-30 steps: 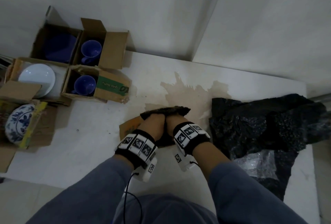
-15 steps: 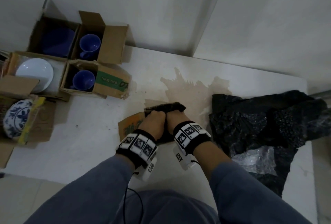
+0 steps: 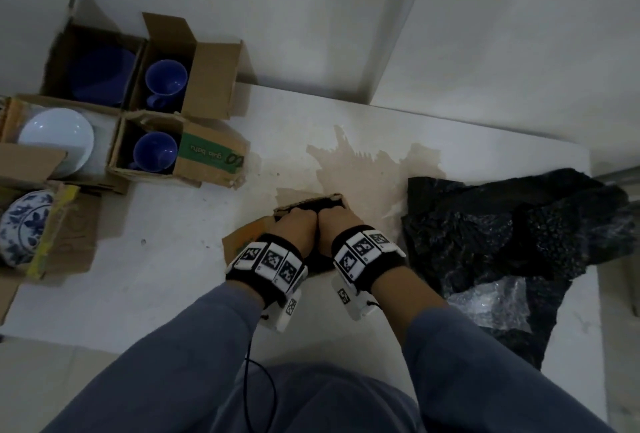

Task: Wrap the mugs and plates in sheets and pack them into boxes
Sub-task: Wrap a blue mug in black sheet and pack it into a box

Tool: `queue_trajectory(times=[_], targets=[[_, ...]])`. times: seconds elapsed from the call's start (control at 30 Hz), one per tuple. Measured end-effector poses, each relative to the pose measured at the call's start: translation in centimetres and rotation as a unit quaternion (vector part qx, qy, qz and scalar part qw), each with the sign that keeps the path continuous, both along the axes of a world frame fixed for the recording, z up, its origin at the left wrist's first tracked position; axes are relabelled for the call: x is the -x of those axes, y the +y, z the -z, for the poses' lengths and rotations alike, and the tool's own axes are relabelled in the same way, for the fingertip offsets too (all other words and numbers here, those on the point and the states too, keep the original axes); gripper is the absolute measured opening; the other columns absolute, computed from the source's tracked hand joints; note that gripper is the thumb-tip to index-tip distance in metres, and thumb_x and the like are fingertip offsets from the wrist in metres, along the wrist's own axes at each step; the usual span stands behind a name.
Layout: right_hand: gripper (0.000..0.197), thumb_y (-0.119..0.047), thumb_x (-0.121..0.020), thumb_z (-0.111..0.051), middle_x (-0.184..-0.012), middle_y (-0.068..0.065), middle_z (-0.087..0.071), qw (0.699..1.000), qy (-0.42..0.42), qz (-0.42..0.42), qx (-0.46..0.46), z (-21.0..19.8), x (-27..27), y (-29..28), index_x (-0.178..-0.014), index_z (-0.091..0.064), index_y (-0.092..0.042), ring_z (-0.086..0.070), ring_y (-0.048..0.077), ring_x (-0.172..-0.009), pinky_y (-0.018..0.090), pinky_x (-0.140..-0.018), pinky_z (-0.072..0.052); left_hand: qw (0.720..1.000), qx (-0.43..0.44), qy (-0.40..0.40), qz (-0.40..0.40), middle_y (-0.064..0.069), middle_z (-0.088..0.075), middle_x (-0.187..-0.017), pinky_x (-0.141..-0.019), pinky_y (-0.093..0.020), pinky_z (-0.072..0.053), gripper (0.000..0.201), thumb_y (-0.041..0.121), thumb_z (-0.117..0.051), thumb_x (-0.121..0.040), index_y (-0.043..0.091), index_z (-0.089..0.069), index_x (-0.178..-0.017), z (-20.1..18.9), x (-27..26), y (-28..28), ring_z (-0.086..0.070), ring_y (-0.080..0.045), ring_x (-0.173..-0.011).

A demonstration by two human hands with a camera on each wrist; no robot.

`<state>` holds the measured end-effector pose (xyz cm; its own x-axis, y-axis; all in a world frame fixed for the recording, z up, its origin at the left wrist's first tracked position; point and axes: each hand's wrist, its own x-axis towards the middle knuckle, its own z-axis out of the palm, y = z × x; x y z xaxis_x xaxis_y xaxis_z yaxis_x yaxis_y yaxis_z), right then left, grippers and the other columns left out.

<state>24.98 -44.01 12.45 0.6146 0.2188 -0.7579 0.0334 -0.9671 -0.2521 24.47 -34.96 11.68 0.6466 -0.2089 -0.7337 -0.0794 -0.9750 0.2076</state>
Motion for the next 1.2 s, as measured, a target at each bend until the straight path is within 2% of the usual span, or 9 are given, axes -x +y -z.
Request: queue_trajectory(times=[0.13,0.27,0.4,0.6,0.67,0.83,0.97,1.13,1.2], targets=[[0.031,-0.021,-0.096,-0.054,-0.124,0.014,-0.062,1.000,0.013,-0.011,-0.012,0.5,-0.4,0.1,-0.123,-0.061,-0.006,-0.058,0.028,-0.109,0.033,-0.086,-0.044,0.998,0.019,-0.059,-0.022,-0.013,-0.066,-0.113,-0.086,-0.037,-0.051,0.023,0.005,-0.045,-0.098,0.005,-0.061,-0.114,-0.6,0.4,-0.1,-0.063,-0.028,-0.100],[0.033,-0.017,-0.096,-0.055,-0.125,0.016,-0.061,0.997,0.064,-0.028,0.014,-0.5,-0.3,-0.1,-0.125,-0.059,-0.003,-0.058,0.029,-0.113,0.034,-0.089,-0.046,1.000,0.003,0.007,-0.014,-0.015,-0.062,-0.122,-0.083,-0.034,-0.047,0.028,0.004,-0.041,-0.100,0.004,-0.058,-0.122,-0.6,-0.4,-0.3,-0.061,-0.030,-0.107],[0.026,-0.011,-0.095,-0.052,-0.117,0.014,-0.063,1.000,-0.007,-0.019,0.006,-1.6,-0.1,-0.5,-0.118,-0.060,-0.004,-0.060,0.029,-0.106,0.032,-0.079,-0.045,0.999,0.008,0.037,-0.002,-0.015,-0.061,-0.127,-0.090,-0.037,-0.047,0.031,0.007,-0.042,-0.100,0.005,-0.055,-0.128,-0.1,-1.0,-0.2,-0.060,-0.030,-0.112],[0.038,-0.020,-0.100,-0.049,-0.137,0.016,-0.054,0.998,0.063,-0.025,0.018,-0.6,-0.9,0.5,-0.134,-0.053,-0.003,-0.052,0.028,-0.124,0.034,-0.101,-0.040,0.999,0.001,-0.037,-0.029,-0.014,-0.063,-0.118,-0.078,-0.032,-0.046,0.026,0.006,-0.042,-0.100,0.005,-0.057,-0.121,-1.3,0.5,-0.2,-0.062,-0.028,-0.105],[0.038,-0.020,-0.100,-0.050,-0.137,0.015,-0.054,0.997,0.070,-0.025,0.017,-0.4,-1.0,0.6,-0.134,-0.053,-0.004,-0.051,0.028,-0.124,0.033,-0.101,-0.039,0.998,0.006,-0.047,-0.036,-0.016,-0.064,-0.117,-0.079,-0.032,-0.048,0.025,0.004,-0.043,-0.100,0.003,-0.057,-0.119,-1.3,0.7,-0.2,-0.063,-0.029,-0.103],[0.032,-0.013,-0.097,-0.053,-0.125,0.016,-0.061,0.998,0.055,-0.027,0.026,-1.5,-0.5,0.0,-0.126,-0.057,-0.002,-0.058,0.029,-0.113,0.033,-0.088,-0.046,0.999,-0.004,0.031,-0.013,-0.016,-0.061,-0.127,-0.092,-0.038,-0.046,0.031,0.008,-0.041,-0.101,0.004,-0.056,-0.127,-1.2,-0.6,-0.5,-0.059,-0.031,-0.114],[0.029,-0.014,-0.095,-0.055,-0.120,0.015,-0.063,0.998,0.055,-0.019,0.037,-1.4,-0.8,-0.2,-0.122,-0.061,-0.003,-0.060,0.029,-0.107,0.031,-0.079,-0.044,0.998,-0.018,0.055,0.009,-0.015,-0.057,-0.134,-0.097,-0.040,-0.045,0.037,0.011,-0.042,-0.101,0.005,-0.052,-0.136,-1.3,-1.2,-0.7,-0.056,-0.031,-0.119],[0.033,-0.014,-0.096,-0.054,-0.127,0.016,-0.059,0.997,0.063,-0.016,0.027,0.8,-0.3,0.0,-0.127,-0.057,-0.003,-0.055,0.029,-0.111,0.031,-0.087,-0.041,1.000,-0.019,-0.023,0.002,-0.015,-0.063,-0.122,-0.088,-0.036,-0.049,0.028,0.006,-0.042,-0.100,0.003,-0.058,-0.122,-1.8,0.6,-0.2,-0.061,-0.029,-0.110],[0.039,-0.014,-0.098,-0.050,-0.129,0.020,-0.055,0.997,0.064,-0.004,0.037,1.7,0.2,0.7,-0.135,-0.050,-0.002,-0.053,0.035,-0.115,0.041,-0.098,-0.044,1.000,-0.019,-0.013,-0.001,-0.017,-0.063,-0.122,-0.084,-0.034,-0.048,0.028,0.006,-0.042,-0.100,0.002,-0.057,-0.123,-1.8,0.6,-0.3,-0.060,-0.030,-0.112]])
